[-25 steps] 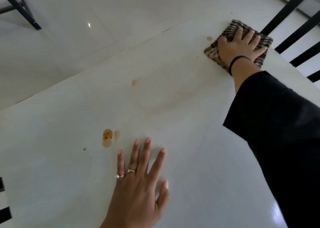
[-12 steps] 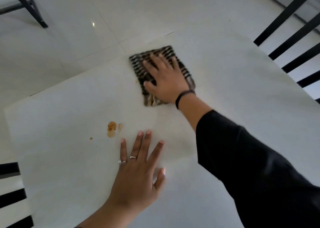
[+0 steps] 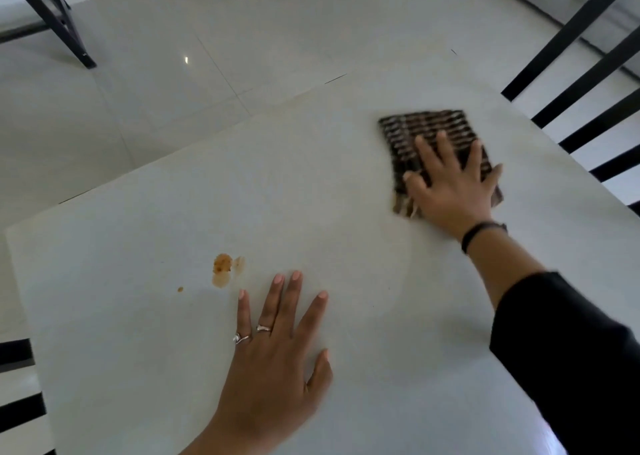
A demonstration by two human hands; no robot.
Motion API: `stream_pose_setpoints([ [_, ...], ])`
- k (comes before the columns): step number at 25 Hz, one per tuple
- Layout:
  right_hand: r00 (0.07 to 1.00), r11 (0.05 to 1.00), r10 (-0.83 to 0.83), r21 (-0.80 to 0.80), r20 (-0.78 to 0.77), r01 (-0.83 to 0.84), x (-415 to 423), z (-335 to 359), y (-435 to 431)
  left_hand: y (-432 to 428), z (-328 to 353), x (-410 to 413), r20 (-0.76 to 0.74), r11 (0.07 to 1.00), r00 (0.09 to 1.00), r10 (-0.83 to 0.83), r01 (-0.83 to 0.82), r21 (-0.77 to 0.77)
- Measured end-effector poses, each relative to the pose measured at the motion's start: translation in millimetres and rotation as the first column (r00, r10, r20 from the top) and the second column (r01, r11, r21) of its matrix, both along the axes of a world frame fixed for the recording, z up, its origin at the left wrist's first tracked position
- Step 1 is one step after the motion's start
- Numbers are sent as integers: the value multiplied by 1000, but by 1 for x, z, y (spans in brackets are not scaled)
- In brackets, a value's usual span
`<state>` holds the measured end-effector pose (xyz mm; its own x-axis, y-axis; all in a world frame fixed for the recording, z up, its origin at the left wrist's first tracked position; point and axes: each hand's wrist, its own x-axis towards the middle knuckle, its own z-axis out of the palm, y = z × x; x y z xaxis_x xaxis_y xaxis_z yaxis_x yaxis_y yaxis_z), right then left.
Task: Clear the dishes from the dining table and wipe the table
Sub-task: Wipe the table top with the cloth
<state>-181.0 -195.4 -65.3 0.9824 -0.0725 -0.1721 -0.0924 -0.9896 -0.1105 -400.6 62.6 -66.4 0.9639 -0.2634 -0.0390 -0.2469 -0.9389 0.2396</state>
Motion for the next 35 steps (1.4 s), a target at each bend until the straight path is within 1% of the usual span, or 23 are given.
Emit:
stream_pose_setpoints([
  [3,992,992,-130,-7,-6,130,76,0,-9,0,-7,0,62,1000,998,-3,2,10],
  [7,984,984,-180,7,9,180,153,0,-6,0,-15,4,116,999,993,-8,4,35],
  [9,985,985,-170,-1,11,170,181,2,-2,0,-20,5,129,998,991,-22,15,56],
  [12,994,993,-110,36,-4,110,212,5,5,2,-21,6,140,997,990,-30,19,76],
  [15,1000,1000,-8,9,16,7,206,4,14,0,-18,5,130,998,991,-39,32,59],
  [19,988,988,152,-23,27,-152,161,1,59,-1,-7,0,93,999,995,-43,43,8],
  [23,932,932,362,-15,36,-361,101,-7,129,0,-4,-3,116,997,993,0,10,-81],
  [26,851,851,525,-37,26,-524,47,-4,179,3,-1,-4,214,980,976,49,-5,-198],
  [28,787,786,616,-62,1,-615,2,-3,204,9,5,-10,241,967,965,105,-43,-249],
  [32,634,630,774,-105,-4,-770,-108,-1,229,42,9,-59,238,965,953,187,-133,-225],
  [34,570,568,822,-89,2,-818,-163,1,234,64,11,-95,215,949,935,283,-239,-207],
  [35,556,556,831,-65,24,-828,-190,2,235,72,11,-109,186,928,918,349,-311,-205],
])
